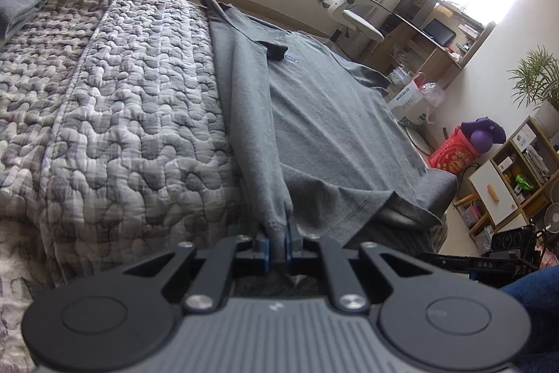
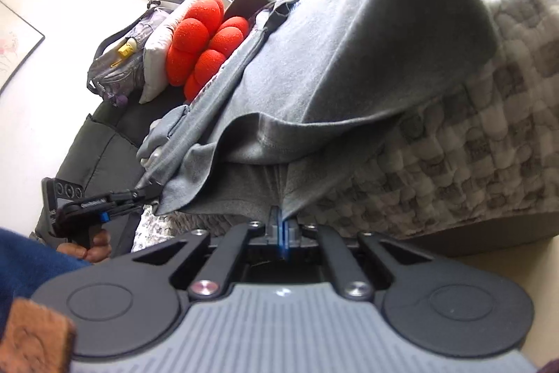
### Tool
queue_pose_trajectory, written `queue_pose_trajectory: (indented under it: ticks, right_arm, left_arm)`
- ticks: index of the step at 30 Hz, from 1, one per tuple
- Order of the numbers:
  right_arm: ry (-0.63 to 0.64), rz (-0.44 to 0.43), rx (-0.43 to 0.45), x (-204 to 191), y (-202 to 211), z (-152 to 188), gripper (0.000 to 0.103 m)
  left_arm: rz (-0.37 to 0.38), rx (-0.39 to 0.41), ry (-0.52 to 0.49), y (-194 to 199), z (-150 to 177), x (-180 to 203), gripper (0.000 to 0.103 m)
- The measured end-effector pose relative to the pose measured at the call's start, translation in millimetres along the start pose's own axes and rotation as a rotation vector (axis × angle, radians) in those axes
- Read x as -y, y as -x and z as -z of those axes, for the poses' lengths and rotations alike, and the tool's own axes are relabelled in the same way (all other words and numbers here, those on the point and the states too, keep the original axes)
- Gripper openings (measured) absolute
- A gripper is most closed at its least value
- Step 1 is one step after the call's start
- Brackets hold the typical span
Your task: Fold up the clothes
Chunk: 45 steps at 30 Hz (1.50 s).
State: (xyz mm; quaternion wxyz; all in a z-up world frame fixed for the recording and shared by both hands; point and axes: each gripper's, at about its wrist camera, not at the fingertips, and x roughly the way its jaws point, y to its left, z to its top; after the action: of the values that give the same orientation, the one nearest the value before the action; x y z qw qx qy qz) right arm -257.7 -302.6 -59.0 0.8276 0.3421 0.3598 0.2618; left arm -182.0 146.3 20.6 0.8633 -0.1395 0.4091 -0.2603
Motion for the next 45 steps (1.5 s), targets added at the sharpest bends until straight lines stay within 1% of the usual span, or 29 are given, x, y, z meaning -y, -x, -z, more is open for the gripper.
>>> queue_pose_trajectory:
  ticks: [2,4,5,8,9,10,12,14,15,16,17,24,25,26,27,28,30,31,34,35,36,39,41,42,43,44,45]
  right_arm:
    - [0.021,0.009,0.010,-2.2,6.2,0.0,0.002]
    - [0.025,0.021,0.001,-2.8,4.3,0.7,0.002]
    - [0.035,0.043,-0.009,0.0,-1.6,2.2,0.002]
    - [0.070,0.114,-0.040,9.5,-20.7,7.1,0.002]
    - [0.081,0.137,-0.050,12.6,-27.1,8.8,0.004]
    - [0.092,0.151,-0.051,14.9,-29.7,9.7,0.010]
    - [0.139,0.211,-0.028,14.3,-24.1,9.9,0.013]
    - [0.229,0.288,0.025,11.4,-6.0,6.5,0.020]
    - [0.264,0.307,0.052,10.4,-2.5,3.3,0.038]
    - [0.298,0.323,0.080,9.4,0.3,0.1,0.051]
    - [0.332,0.340,0.107,8.5,3.1,-3.2,0.053]
    - [0.567,0.452,0.301,1.9,22.8,-26.0,0.053]
    - [0.560,0.409,0.297,1.7,22.8,-29.3,0.048]
    - [0.548,0.359,0.288,1.7,22.5,-32.6,0.035]
    - [0.531,0.331,0.279,-2.6,19.6,-35.6,0.002]
    - [0.514,0.306,0.270,-7.2,16.4,-38.6,0.004]
    - [0.487,0.284,0.284,-14.7,31.1,-37.3,0.004]
    - [0.469,0.273,0.296,-19.7,42.0,-36.4,0.004]
    - [0.443,0.228,0.343,-35.9,95.9,-25.4,0.004]
    - [0.444,0.251,0.331,-35.7,99.7,-22.6,0.003]
    - [0.446,0.277,0.315,-34.9,101.8,-19.9,0.001]
    - [0.453,0.357,0.266,-32.4,108.2,-12.0,0.001]
    - [0.446,0.420,0.193,-17.0,89.7,-7.0,0.001]
    - [0.442,0.451,0.155,-8.9,79.7,-4.6,0.001]
    - [0.439,0.453,0.138,-5.0,71.7,-2.6,0.002]
    - [0.436,0.437,0.130,-4.8,65.2,-2.9,0.002]
    - [0.432,0.418,0.123,-5.0,58.8,-3.4,0.008]
  left_arm:
    - [0.013,0.002,0.013,4.2,4.0,-2.4,0.007]
    - [0.011,-0.011,0.009,2.5,9.4,-2.6,0.007]
    - [0.005,-0.022,0.003,-0.6,12.6,-2.4,0.007]
    - [-0.061,-0.039,-0.035,-11.3,16.0,-0.5,0.007]
    - [-0.077,-0.036,-0.053,-12.0,15.7,1.1,0.007]
    - [-0.093,-0.032,-0.070,-12.7,15.4,2.7,0.007]
    - [-0.087,-0.018,-0.096,-7.7,14.4,5.7,0.008]
    - [-0.083,-0.004,-0.104,-4.7,12.0,6.5,0.008]
    - [-0.081,0.003,-0.107,-3.6,10.7,6.7,0.008]
    - [-0.079,0.009,-0.109,-2.5,9.4,6.9,0.008]
    - [-0.078,0.012,-0.110,-3.3,8.9,7.2,0.008]
    - [-0.080,0.007,-0.112,-14.4,14.3,7.4,0.008]
    - [-0.078,0.007,-0.109,-13.6,14.6,6.5,0.008]
    - [-0.073,0.010,-0.104,-11.5,14.7,5.7,0.008]
    - [-0.067,0.015,-0.099,-8.8,14.9,5.0,0.008]
    - [-0.060,0.019,-0.094,-6.2,15.1,4.3,0.008]
    - [-0.045,0.028,-0.083,-0.3,15.3,3.0,0.008]
    - [-0.034,0.032,-0.074,3.1,15.2,2.5,0.007]
    - [-0.010,0.036,-0.059,9.6,15.7,2.0,0.007]
    - [-0.007,0.034,-0.062,9.9,16.6,2.5,0.007]
    - [-0.015,0.026,-0.076,7.8,17.8,4.5,0.007]
    - [-0.054,-0.012,-0.132,-4.5,21.8,12.5,0.008]
    - [-0.036,-0.035,-0.147,-11.3,23.6,16.0,0.009]
    - [-0.027,-0.042,-0.154,-13.4,24.0,17.6,0.012]
    - [-0.030,-0.046,-0.166,-13.9,25.2,18.4,0.016]
    - [-0.039,-0.051,-0.180,-13.8,27.0,18.9,0.018]
    - [-0.049,-0.055,-0.194,-13.8,28.7,19.4,0.024]
